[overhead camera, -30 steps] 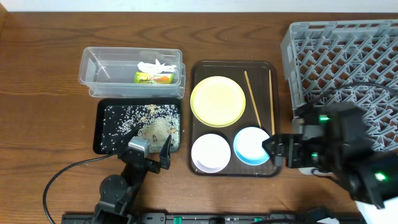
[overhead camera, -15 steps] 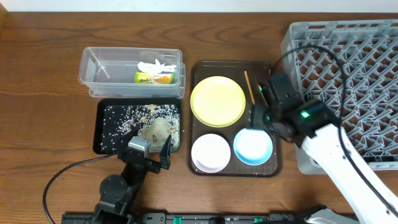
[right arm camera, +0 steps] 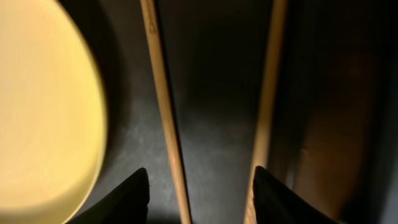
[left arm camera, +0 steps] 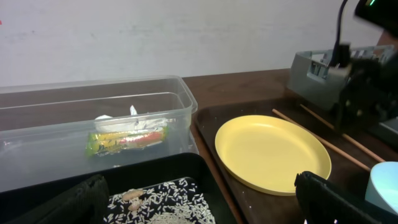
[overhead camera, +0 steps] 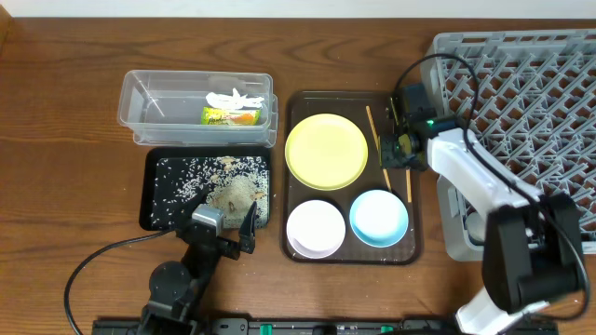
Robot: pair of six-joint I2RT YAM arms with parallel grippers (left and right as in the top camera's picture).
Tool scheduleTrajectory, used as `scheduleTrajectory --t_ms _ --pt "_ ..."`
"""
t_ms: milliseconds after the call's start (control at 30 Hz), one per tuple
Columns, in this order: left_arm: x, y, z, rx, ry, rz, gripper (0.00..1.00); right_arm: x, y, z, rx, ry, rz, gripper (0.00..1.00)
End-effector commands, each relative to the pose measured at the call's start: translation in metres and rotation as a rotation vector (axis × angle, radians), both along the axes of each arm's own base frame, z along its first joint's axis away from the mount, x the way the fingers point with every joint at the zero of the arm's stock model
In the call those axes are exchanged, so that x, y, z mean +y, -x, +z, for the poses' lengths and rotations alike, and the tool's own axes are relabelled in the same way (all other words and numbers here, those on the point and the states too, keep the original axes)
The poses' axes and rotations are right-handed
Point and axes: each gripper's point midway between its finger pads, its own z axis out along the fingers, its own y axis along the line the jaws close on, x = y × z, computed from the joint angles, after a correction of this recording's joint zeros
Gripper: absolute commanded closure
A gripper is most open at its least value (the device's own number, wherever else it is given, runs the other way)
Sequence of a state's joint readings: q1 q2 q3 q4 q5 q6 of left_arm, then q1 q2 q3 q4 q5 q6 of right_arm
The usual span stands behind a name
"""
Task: Sort waste into correct bins and load items into the dishwasher rack
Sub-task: 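Reach the right gripper to the chopsticks and grasp one, then lift the chopstick and place it into the dish rack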
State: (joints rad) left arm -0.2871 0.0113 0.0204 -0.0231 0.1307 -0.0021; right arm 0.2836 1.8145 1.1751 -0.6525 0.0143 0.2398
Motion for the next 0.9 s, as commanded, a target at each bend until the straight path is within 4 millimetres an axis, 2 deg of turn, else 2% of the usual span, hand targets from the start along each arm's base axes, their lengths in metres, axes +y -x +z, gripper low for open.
scheduleTrajectory --t_ms 0,167,300,433,500,633,733,867 --pt "-0.001 0.001 -0.015 0.041 -0.017 -0.011 0.03 0.021 0.004 -0.014 0.043 -0.082 0.13 0.49" --pt "-0.001 0.001 -0.015 0.041 -0.017 -0.011 0.03 0.031 0.008 -0.02 0.057 -0.077 0.162 0.46" --pt "-0.001 0.001 -0.015 0.041 -0.017 -0.011 0.03 0.02 0.008 -0.024 0.064 -0.019 0.088 0.58" --pt "-0.001 0.001 -0.015 0.041 -0.017 -0.011 0.03 0.014 0.009 -0.036 0.085 0.012 0.055 0.61" --pt "-0.001 0.001 -0.015 0.041 -0.017 -0.011 0.03 0.014 0.012 -0.044 0.107 0.015 0.053 0.68" --pt "-0.001 0.001 -0.015 0.041 -0.017 -0.011 0.03 0.014 0.02 -0.058 0.158 0.023 0.035 0.97" --pt "-0.001 0.001 -0.015 0.041 -0.017 -0.011 0.03 0.022 0.022 -0.05 0.163 -0.024 0.039 0.99" --pt "-0.001 0.001 -0.015 0.041 -0.017 -0.011 0.03 0.027 0.011 -0.012 0.094 -0.084 0.037 0.99"
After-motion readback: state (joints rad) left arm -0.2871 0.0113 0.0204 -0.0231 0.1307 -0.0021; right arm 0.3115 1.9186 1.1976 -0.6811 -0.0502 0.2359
